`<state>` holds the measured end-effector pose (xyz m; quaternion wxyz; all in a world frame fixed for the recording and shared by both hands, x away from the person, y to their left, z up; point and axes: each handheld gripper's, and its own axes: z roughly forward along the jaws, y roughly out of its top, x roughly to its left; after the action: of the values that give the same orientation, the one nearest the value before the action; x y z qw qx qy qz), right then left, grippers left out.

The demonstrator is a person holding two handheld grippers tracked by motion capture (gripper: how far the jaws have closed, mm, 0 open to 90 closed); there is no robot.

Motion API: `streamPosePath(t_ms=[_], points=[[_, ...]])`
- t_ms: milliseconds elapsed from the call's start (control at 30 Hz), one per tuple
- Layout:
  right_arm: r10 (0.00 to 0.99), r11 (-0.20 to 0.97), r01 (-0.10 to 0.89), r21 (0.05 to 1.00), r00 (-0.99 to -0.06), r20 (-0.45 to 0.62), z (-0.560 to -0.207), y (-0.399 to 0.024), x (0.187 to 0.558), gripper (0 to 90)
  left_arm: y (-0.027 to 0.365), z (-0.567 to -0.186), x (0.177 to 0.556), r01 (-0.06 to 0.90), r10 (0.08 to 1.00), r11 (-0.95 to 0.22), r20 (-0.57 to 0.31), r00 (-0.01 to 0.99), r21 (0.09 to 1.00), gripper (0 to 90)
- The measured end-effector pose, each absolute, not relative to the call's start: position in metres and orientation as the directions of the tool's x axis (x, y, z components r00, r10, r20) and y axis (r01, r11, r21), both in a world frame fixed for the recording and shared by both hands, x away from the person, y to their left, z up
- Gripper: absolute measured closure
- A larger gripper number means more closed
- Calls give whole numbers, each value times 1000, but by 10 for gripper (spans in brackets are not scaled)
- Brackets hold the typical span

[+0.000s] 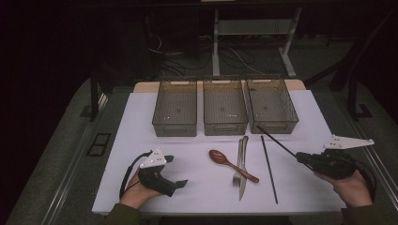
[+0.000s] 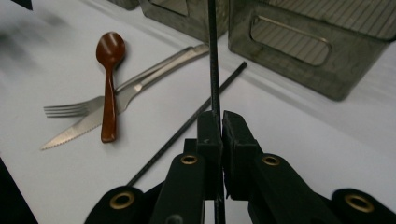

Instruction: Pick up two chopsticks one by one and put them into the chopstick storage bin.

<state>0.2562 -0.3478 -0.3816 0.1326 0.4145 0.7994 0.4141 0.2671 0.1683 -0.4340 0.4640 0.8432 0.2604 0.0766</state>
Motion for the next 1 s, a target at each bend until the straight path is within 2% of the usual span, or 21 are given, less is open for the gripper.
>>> streamPosePath(t_ms=[1000], points=[[725, 353, 511, 784, -679, 115, -364, -272, 319, 864, 164, -434, 268, 374, 514, -425, -121, 849, 824, 0]])
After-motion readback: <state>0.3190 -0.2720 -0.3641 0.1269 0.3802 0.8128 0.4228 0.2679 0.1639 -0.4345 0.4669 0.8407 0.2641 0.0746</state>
